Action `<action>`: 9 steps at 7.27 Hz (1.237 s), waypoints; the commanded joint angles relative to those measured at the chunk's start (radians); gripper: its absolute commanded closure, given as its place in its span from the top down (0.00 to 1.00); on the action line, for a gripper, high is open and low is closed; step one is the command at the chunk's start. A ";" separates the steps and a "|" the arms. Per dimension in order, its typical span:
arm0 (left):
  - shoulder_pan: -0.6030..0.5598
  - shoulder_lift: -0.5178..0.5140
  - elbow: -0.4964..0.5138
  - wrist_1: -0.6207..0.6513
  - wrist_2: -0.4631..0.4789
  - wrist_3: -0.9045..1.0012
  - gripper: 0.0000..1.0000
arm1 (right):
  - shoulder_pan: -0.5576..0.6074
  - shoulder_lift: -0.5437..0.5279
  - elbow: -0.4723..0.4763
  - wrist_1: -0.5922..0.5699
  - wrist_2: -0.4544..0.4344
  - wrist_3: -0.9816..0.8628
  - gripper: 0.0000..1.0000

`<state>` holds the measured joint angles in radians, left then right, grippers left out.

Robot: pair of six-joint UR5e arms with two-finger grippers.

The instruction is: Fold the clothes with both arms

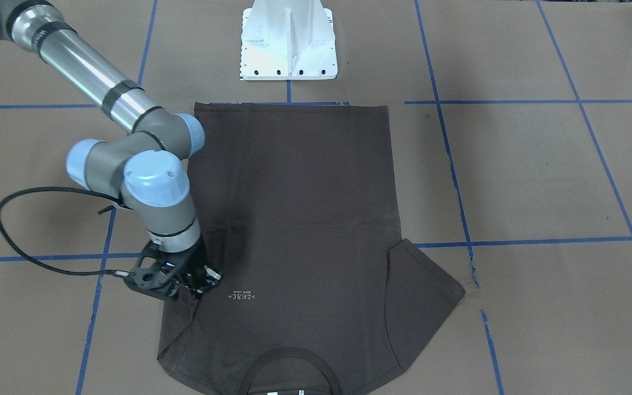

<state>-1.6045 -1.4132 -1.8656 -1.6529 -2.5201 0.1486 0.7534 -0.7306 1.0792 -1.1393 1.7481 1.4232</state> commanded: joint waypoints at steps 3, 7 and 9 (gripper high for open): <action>0.002 -0.007 -0.050 0.001 0.000 -0.057 1.00 | 0.024 0.053 -0.090 0.021 -0.114 0.000 0.44; 0.003 -0.012 -0.061 -0.077 -0.002 -0.090 1.00 | 0.021 0.057 -0.067 0.048 -0.119 0.002 1.00; 0.056 -0.061 -0.031 -0.155 0.001 -0.163 1.00 | 0.023 0.010 0.019 0.049 -0.032 0.011 1.00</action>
<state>-1.5861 -1.4391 -1.9153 -1.7554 -2.5211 0.0308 0.7760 -0.6900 1.0502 -1.0935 1.6582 1.4331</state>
